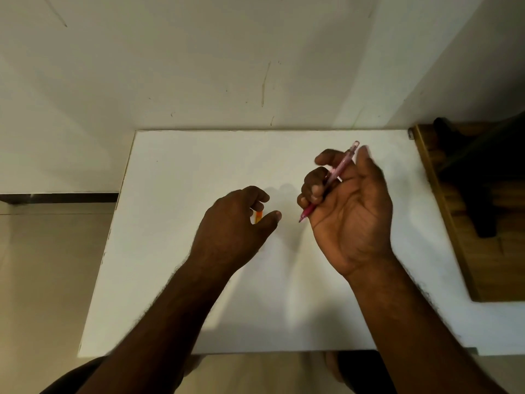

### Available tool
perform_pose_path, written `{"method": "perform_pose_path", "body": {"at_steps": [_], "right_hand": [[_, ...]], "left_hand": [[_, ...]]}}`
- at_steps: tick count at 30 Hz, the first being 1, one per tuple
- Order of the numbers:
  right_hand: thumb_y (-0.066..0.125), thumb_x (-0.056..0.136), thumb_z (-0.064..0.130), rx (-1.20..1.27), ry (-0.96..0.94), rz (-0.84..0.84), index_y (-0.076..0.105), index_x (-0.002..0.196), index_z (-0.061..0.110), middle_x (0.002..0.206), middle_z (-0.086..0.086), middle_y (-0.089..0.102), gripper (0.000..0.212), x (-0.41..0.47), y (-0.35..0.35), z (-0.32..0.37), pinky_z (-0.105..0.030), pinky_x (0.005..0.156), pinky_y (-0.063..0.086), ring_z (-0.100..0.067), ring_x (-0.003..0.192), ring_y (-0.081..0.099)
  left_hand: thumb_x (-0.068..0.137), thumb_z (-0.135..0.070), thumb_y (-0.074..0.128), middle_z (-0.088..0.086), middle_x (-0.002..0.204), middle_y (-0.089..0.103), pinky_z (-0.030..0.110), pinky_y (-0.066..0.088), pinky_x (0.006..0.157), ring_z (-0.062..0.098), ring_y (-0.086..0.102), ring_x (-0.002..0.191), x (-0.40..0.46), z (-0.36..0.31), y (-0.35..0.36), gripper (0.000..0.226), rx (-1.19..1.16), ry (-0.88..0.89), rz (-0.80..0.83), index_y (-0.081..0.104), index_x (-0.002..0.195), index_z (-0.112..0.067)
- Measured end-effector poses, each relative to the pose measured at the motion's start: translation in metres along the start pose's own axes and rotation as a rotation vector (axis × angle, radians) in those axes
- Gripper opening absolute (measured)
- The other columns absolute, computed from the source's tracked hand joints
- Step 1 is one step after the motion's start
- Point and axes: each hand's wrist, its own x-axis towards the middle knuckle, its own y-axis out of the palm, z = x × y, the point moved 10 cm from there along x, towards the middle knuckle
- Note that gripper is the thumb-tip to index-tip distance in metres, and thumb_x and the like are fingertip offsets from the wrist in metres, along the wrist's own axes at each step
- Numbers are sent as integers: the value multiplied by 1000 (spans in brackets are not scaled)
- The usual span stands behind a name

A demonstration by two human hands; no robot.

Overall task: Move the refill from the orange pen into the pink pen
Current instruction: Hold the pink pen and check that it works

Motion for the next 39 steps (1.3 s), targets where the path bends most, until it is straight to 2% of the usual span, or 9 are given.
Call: {"method": "perform_pose_path", "body": {"at_steps": [2, 5, 8, 13, 17, 22, 27, 31, 39], "right_hand": [[38, 98, 52, -23, 9, -6, 57, 98, 0, 69, -2, 61, 56, 0, 0, -1, -35, 67, 33, -17, 63, 40], [39, 95, 44, -85, -17, -27, 54, 81, 1, 62, 2, 60, 47, -1, 1, 1, -33, 65, 33, -19, 60, 28], [39, 91, 40, -106, -28, -72, 53, 70, 4, 56, 4, 54, 44, -2, -1, 3, -34, 64, 31, -30, 67, 15], [39, 93, 48, -47, -21, -78, 53, 75, 3, 54, 3, 55, 50, -1, -2, 2, -33, 62, 33, -20, 59, 26], [39, 94, 42, -84, -28, -97, 52, 66, 4, 51, 1, 45, 49, -1, -6, 2, -35, 63, 30, -28, 64, 16], [41, 97, 44, -55, -70, -104, 59, 66, 9, 62, -1, 55, 50, 1, -11, 4, -30, 57, 31, -11, 51, 35], [39, 96, 41, -91, -45, -104, 59, 61, 12, 56, 1, 49, 50, 1, -11, 1, -34, 59, 25, -12, 52, 32], [38, 97, 47, -30, -38, -97, 52, 71, 5, 55, 3, 52, 51, 2, -11, 1, -34, 60, 29, -18, 57, 29], [38, 96, 56, 171, 46, -95, 54, 64, 12, 53, 0, 35, 57, 0, -15, -5, -34, 60, 36, -18, 56, 31]], "left_hand": [[86, -53, 68, -18, 102, 68, 26, 47, 77, 5, 63, 95, 1, 0, 0, 34, 2, -1, 1, 65, 115, -35], [86, -53, 68, -18, 102, 69, 25, 46, 77, 5, 63, 95, 0, 0, 1, 34, 0, 3, 5, 65, 114, -35], [86, -54, 68, -18, 102, 69, 25, 45, 76, 5, 63, 95, 0, 0, 1, 34, 3, 4, 8, 65, 114, -35], [86, -53, 68, -17, 102, 69, 25, 45, 78, 6, 62, 96, 1, 0, 2, 35, 0, 3, 16, 66, 115, -34], [86, -53, 68, -17, 103, 69, 26, 47, 80, 7, 63, 97, 0, 0, 3, 35, 0, 3, 28, 65, 115, -34], [86, -54, 68, -17, 103, 69, 26, 46, 79, 7, 63, 97, 0, 0, 4, 35, 5, 8, 29, 65, 115, -34], [86, -54, 68, -17, 103, 68, 26, 47, 80, 7, 63, 97, 1, 0, 5, 35, 8, 3, 32, 65, 115, -34], [86, -54, 68, -17, 103, 68, 27, 48, 80, 7, 63, 97, 0, 0, 4, 34, 13, 7, 28, 66, 114, -34], [86, -52, 69, -16, 107, 68, 25, 43, 78, 7, 63, 98, 1, -1, 2, 37, 12, 7, 7, 66, 118, -32]]}}
